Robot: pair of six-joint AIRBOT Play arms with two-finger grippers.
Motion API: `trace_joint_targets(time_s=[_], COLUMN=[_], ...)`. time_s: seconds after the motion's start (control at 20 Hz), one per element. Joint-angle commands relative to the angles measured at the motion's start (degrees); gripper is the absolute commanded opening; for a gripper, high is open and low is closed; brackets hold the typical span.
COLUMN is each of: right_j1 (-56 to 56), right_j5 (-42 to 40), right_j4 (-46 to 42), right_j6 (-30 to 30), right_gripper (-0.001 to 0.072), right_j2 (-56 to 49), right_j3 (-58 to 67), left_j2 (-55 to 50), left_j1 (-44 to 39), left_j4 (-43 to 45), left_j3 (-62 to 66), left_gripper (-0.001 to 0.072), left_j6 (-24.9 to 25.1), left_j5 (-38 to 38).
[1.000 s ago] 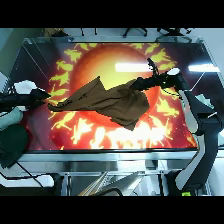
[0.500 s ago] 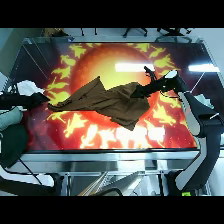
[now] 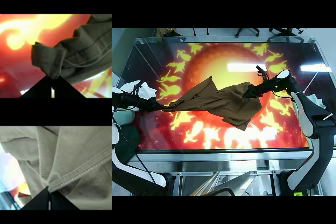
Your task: Fold the shirts.
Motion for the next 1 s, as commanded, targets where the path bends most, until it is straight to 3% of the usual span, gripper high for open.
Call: trace_joint_targets(time_s=[0.0, 0.1, 0.35, 0.55, 0.6, 0.75, 0.95], right_j1=[0.07, 0.07, -1.49, -2.95, -3.45, -4.22, -4.26], right_j5=[-0.26, 0.13, -2.80, -11.37, -12.66, -18.38, -25.62], right_j4=[0.04, 1.60, 11.98, 9.49, 8.48, 2.73, -5.79], right_j6=[0.00, -0.02, -6.08, -7.13, -7.10, -7.13, -7.13], right_gripper=[0.0016, 0.0016, 0.0016, 0.0015, 0.0016, 0.0016, 0.0016], right_j2=[0.11, 0.98, 16.20, 33.51, 36.98, 46.34, 53.51], right_j3=[-0.02, -0.02, 4.48, 14.14, 15.67, 18.08, 19.10], left_j2=[1.46, 1.95, 14.47, 31.61, 35.74, 45.51, 52.37], left_j1=[0.04, 0.02, 0.72, 4.87, 6.86, 16.35, 32.11], left_j4=[1.55, -4.11, -32.30, -59.89, -62.64, -59.17, -52.65], left_j3=[0.44, 0.46, 3.04, 15.17, 18.86, 27.96, 32.85], left_gripper=[0.0022, 0.0020, 0.0019, 0.0019, 0.0020, 0.0023, 0.0023], left_j6=[-0.24, -0.52, 1.70, 1.36, 0.17, -7.04, -16.24], left_j5=[0.26, -1.33, -6.34, 0.20, 3.50, 11.19, 11.78])
